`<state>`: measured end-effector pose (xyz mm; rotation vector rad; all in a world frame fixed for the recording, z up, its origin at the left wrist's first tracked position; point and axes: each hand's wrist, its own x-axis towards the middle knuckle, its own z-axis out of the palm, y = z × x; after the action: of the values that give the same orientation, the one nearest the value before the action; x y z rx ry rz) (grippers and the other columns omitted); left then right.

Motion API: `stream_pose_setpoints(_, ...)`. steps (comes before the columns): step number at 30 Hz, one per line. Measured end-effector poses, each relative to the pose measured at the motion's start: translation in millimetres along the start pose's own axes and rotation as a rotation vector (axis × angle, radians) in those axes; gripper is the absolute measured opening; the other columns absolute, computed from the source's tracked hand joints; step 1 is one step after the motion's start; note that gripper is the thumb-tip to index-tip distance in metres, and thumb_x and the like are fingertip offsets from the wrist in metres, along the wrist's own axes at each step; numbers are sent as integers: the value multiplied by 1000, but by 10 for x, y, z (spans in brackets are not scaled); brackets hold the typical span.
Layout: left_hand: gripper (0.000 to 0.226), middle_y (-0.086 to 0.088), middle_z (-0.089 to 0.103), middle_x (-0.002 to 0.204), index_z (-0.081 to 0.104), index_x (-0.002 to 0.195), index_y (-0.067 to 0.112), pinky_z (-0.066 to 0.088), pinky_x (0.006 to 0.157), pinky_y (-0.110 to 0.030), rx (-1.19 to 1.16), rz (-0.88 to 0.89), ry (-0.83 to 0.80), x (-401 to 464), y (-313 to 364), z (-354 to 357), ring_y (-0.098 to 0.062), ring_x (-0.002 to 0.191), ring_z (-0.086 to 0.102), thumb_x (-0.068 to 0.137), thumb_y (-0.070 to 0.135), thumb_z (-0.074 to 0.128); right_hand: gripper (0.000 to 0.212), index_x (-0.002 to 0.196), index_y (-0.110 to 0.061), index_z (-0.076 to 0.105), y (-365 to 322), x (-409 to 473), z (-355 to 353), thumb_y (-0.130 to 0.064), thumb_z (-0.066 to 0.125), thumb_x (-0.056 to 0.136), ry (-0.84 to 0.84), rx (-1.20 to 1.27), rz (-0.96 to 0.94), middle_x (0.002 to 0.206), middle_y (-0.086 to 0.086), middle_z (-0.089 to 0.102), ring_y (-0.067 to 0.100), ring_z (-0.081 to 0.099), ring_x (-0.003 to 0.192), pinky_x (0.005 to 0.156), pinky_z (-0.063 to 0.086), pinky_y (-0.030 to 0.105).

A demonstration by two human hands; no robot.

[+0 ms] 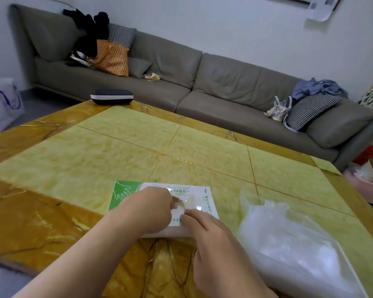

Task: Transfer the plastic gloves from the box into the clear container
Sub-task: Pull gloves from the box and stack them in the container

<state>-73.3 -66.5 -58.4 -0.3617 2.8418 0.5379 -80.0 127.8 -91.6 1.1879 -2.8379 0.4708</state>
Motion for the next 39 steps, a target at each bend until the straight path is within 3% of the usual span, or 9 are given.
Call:
stream_pose_setpoints(5,15,9,47,80,50,88,27,44,71,-29,129,10,-29,-113,182,33,-19,84,56,92,15,42,74,143,-32,54,16,-7,5,-7,36,76,-37,-1,-34,146,-23,46,8,47,133,108,33,16)
stream_pose_setpoints(10,26,1,55,80,42,71,21,48,61,-31,-8,-52,168,-176,186,36,-19,67,53,96,22,47,72,146,-29,53,47,-36,23,-7,43,79,-27,5,-26,152,-18,47,12,48,140,113,31,19)
stream_pose_setpoints(15,14,13,67,86,71,90,28,58,71,-28,-354,46,517,-279,74,-166,-4,81,64,85,16,67,73,161,-29,29,-3,5,-84,-6,42,93,-121,5,-47,165,-22,19,4,14,155,116,1,9)
stream_pose_setpoints(18,18,14,68,82,69,93,29,49,64,-16,-499,51,623,-265,38,-190,1,77,63,88,13,74,73,162,-31,26,-20,0,-92,-6,43,95,-124,0,-23,166,-24,16,2,12,154,117,3,10)
stream_pose_setpoints(23,18,7,71,88,68,111,30,56,74,-22,-885,113,836,-328,106,-295,-3,82,68,95,22,70,73,163,-32,25,-23,-5,-78,-7,42,96,-111,25,-35,167,-25,14,1,9,155,122,5,14)
stream_pose_setpoints(28,14,-3,75,90,71,110,18,62,75,-33,-1483,149,745,-421,143,-449,-18,82,73,100,15,63,74,160,-29,31,9,-2,-60,-6,39,90,-103,43,-45,164,-23,20,3,14,154,120,5,13)
stream_pose_setpoints(32,17,-9,73,91,71,113,10,62,70,-32,-1702,137,567,-424,165,-445,-21,80,72,100,10,59,61,151,-35,34,-56,-20,-144,-14,45,95,-58,151,51,159,-32,8,-2,23,149,117,27,18)
stream_pose_setpoints(34,18,-10,72,94,69,114,8,60,67,-31,-1769,125,471,-405,201,-374,-21,80,70,100,8,59,54,143,-35,41,-84,-36,-255,-18,51,93,7,227,112,154,-31,19,-2,40,140,110,38,18)
stream_pose_setpoints(39,21,-18,73,105,70,112,0,60,81,-40,-1826,146,330,-395,351,-231,-27,86,69,97,-3,56,35,116,-24,75,-103,-120,-626,-31,58,86,130,1286,236,122,0,75,18,69,116,95,51,33)
